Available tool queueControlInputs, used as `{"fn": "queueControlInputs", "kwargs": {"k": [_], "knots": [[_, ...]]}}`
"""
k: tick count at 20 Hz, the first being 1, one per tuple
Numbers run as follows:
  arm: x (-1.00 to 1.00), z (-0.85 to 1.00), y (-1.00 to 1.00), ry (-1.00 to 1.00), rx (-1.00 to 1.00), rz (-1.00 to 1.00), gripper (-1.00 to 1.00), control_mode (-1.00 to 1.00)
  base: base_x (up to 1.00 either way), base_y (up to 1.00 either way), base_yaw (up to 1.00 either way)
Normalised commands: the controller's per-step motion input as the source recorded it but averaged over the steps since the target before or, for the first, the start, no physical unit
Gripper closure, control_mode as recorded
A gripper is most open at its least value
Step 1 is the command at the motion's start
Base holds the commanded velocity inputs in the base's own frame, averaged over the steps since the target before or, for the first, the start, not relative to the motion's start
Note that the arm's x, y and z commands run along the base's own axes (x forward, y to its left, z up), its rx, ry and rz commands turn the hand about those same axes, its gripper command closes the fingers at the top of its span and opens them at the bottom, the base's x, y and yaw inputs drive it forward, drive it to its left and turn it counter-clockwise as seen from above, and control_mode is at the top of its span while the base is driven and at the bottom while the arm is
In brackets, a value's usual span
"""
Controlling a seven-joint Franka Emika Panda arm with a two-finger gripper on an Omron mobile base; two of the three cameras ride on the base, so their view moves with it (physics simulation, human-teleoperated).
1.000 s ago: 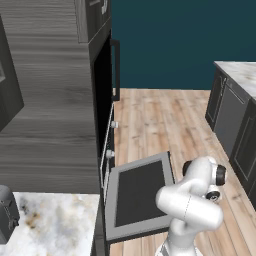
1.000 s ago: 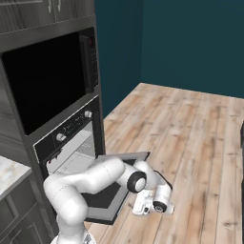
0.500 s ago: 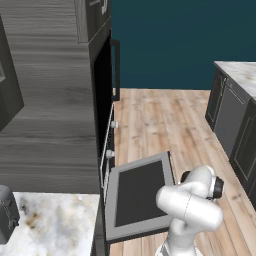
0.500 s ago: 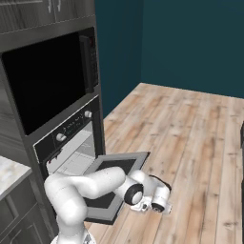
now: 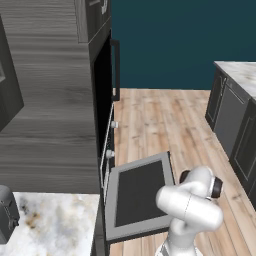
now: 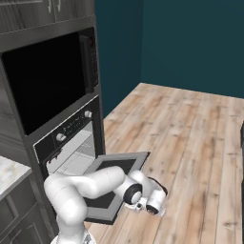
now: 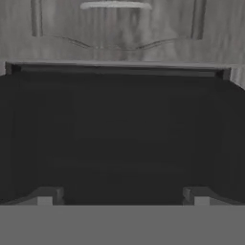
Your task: Place the fish on the top rack of the oven, and slide the tray back inside. Close the oven door.
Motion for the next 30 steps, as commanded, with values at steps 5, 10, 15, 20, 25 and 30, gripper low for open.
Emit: {"fn": "queueControlInputs", "kwargs": {"k": [5,10,15,20,25,30], "knots": [[0.03,0.06,0.81,0.14,0.11,0.03,-1.0,-1.0,0.0,0.0,0.0],[0.0,0.75,0.5,-0.06,0.02,0.05,-1.0,-1.0,0.0,0.0,0.0],[-0.01,1.0,0.24,-0.19,0.0,0.08,-1.0,-1.0,0.0,0.0,0.0],[-0.03,1.0,0.24,-0.19,0.0,0.1,-1.0,-1.0,0.0,0.0,0.0],[-0.01,1.0,0.3,-0.18,0.0,0.09,-1.0,-1.0,0.0,0.0,0.0],[0.0,1.0,0.25,-0.17,0.0,0.08,-1.0,-1.0,0.0,0.0,0.0]]}}
